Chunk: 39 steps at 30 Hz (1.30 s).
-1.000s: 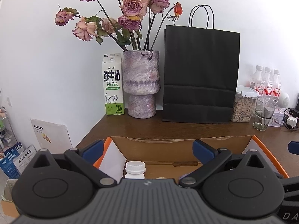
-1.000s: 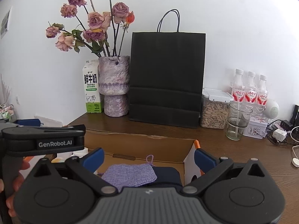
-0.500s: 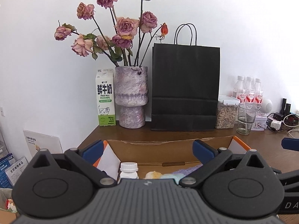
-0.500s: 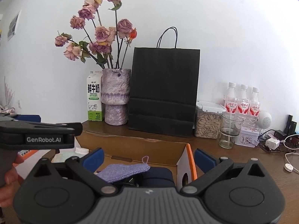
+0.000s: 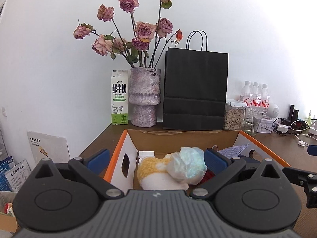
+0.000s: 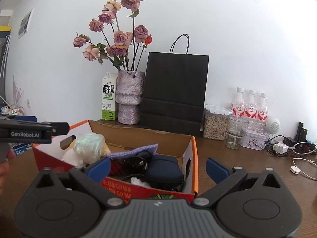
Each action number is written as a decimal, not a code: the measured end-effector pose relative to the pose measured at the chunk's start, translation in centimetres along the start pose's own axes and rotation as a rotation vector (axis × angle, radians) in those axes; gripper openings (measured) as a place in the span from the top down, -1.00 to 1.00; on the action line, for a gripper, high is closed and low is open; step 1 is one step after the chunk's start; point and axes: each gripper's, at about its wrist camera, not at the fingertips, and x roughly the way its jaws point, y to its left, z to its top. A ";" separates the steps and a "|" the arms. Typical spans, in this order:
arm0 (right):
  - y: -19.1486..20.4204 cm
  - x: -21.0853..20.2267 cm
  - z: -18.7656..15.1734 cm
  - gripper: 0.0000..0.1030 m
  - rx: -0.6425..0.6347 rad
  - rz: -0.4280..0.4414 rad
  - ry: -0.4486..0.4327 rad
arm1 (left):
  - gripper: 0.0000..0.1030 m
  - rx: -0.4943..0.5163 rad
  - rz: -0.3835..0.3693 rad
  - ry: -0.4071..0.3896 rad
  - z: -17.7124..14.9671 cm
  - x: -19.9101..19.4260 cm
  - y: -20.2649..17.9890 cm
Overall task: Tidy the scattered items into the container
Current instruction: 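Withdraw both grippers from the box back over the table, then grasp a white bottle cap with the right gripper while the left grasps another cap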
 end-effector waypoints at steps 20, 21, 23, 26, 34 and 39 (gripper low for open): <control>-2.4 -1.6 -6.2 -0.99 0.008 -0.042 0.250 | -1.00 0.018 0.055 0.261 -5.1 -1.5 4.2; -2.5 -1.4 -6.4 -0.99 0.012 -0.044 0.262 | -1.00 0.021 0.055 0.271 -5.3 -1.4 4.2; -2.6 -1.1 -6.7 -0.98 0.021 -0.048 0.285 | -1.00 0.030 0.059 0.293 -5.6 -1.1 4.2; -2.9 -0.5 -7.2 -0.97 0.035 -0.053 0.323 | -1.00 0.054 0.056 0.311 -6.0 -0.8 3.8; -4.1 1.7 -7.1 -0.95 0.097 -0.030 0.378 | -1.00 0.067 0.044 0.379 -6.4 0.6 3.7; -4.7 3.5 -6.6 -0.81 0.127 -0.042 0.373 | -1.00 0.043 0.033 0.413 -6.6 1.3 4.0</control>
